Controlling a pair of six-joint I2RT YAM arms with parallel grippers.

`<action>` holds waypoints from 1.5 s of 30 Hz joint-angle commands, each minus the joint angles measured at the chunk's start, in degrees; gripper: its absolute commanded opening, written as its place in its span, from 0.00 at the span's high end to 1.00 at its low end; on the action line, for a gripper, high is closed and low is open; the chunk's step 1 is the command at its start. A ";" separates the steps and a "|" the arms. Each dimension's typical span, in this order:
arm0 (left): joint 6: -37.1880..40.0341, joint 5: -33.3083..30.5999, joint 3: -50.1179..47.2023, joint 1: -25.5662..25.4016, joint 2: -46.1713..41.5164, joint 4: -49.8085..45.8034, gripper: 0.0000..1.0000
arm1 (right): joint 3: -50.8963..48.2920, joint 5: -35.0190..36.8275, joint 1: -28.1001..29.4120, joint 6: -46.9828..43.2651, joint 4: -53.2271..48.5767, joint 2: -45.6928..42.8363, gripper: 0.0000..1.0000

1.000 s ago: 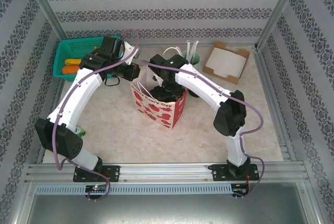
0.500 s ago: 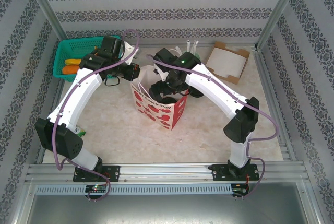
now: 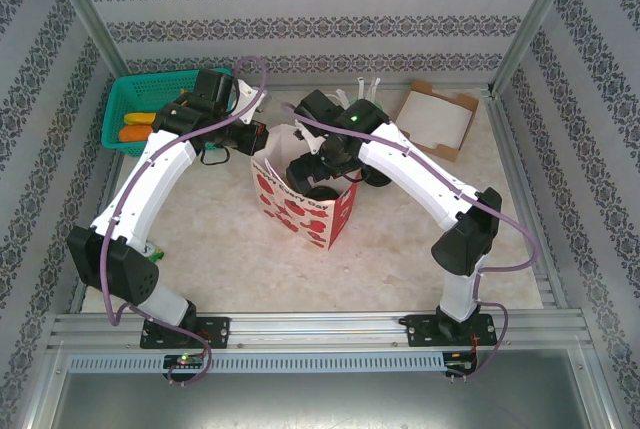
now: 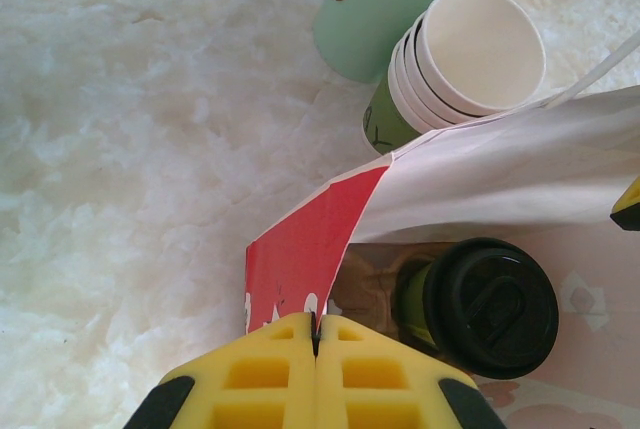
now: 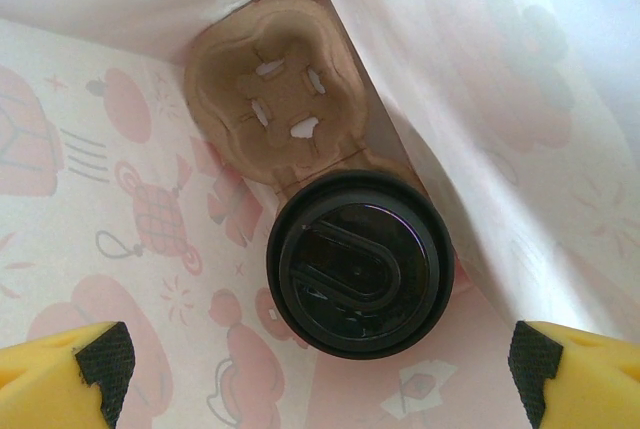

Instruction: Pack the takeout coffee

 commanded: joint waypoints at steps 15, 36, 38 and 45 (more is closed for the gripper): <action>0.60 -0.31 1.08 0.41 0.22 -0.04 1.00 | -9.23 3.97 0.77 -4.80 12.20 -14.38 0.02; -0.60 0.27 0.86 0.44 0.16 0.61 1.00 | -28.29 24.25 1.21 29.31 14.22 -34.67 0.25; -0.79 0.27 1.03 0.44 0.22 0.69 1.00 | -26.99 22.35 1.20 30.20 11.93 -32.81 0.28; -1.62 0.08 0.93 0.46 0.15 0.84 1.00 | -27.77 16.02 1.39 29.57 13.16 -28.85 0.46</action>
